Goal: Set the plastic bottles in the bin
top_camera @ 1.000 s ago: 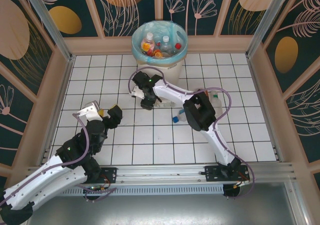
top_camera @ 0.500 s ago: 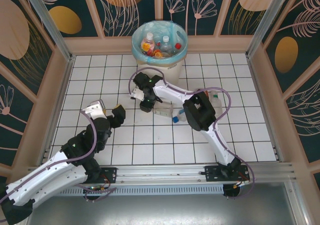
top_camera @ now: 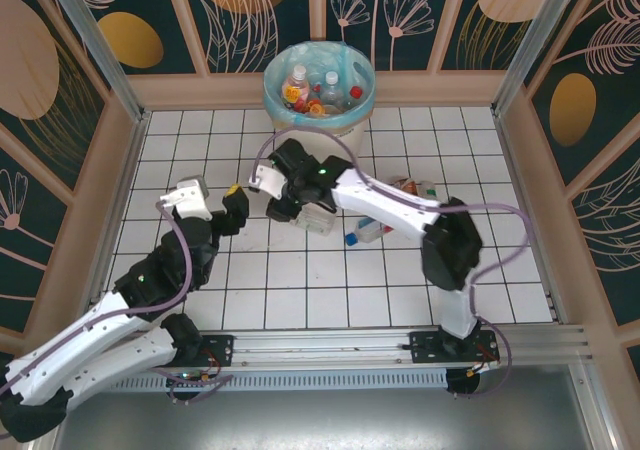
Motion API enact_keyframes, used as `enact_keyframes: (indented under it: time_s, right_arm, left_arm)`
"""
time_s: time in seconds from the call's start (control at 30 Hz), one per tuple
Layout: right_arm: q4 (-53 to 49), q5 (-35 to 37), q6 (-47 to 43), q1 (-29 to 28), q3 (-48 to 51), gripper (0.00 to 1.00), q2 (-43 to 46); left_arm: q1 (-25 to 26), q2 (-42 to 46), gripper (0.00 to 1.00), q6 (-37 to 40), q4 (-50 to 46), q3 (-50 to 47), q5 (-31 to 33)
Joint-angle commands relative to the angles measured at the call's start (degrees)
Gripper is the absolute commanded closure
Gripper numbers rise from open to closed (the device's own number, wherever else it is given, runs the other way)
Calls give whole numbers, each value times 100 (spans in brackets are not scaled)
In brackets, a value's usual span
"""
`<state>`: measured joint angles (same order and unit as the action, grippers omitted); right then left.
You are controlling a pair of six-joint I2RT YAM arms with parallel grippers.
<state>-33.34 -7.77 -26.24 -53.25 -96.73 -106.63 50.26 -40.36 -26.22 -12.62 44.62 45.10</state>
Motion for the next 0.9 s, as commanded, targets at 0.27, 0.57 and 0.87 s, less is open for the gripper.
enact_keyframes:
  time_s: [0.27, 0.57, 0.87]
  right_arm:
    - [4461, 706, 245, 163, 1173, 75, 2495]
    - [6041, 1209, 479, 904, 373, 79, 1847]
    - [6520, 1839, 336, 1710, -306, 78, 871]
  left_arm:
    - [-7, -1097, 20, 1954, 1118, 2157, -695]
    - [-3, -2284, 19, 1656, 550, 3456, -1933]
    - [-7, -2578, 18, 982, 195, 3485, -2601]
